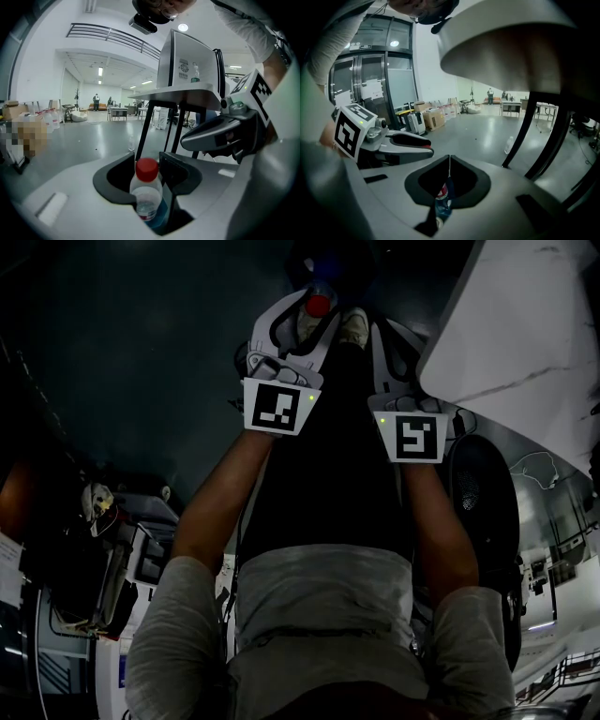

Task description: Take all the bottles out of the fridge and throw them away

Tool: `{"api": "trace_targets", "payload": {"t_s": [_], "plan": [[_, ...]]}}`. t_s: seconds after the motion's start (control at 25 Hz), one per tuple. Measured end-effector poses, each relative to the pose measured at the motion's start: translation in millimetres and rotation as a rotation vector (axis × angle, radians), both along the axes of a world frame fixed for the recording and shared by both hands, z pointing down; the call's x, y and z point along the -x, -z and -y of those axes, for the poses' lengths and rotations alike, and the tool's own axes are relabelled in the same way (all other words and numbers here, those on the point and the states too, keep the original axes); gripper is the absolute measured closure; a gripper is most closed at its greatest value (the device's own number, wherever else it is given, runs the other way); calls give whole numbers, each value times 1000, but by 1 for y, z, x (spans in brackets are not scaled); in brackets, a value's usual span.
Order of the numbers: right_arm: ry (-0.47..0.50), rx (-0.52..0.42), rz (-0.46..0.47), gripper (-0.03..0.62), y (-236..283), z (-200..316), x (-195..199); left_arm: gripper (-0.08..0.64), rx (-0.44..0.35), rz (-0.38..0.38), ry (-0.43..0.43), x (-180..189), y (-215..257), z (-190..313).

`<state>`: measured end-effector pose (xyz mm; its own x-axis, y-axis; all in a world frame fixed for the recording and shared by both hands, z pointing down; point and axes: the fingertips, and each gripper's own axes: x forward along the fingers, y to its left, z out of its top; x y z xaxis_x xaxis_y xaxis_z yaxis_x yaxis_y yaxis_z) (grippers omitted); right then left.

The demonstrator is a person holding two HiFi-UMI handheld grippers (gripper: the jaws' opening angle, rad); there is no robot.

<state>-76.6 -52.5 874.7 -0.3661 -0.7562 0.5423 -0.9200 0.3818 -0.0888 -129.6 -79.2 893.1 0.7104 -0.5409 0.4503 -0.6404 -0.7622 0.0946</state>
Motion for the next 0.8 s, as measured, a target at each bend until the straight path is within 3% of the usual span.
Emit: {"api": "trace_targets", "payload": {"t_s": [0.32, 0.8], "plan": [[14, 8, 25, 583, 12, -5, 7, 400, -5, 2, -10, 0, 13, -4], [21, 23, 85, 583, 70, -20, 11, 400, -50, -28, 3, 3, 96, -1]]}}
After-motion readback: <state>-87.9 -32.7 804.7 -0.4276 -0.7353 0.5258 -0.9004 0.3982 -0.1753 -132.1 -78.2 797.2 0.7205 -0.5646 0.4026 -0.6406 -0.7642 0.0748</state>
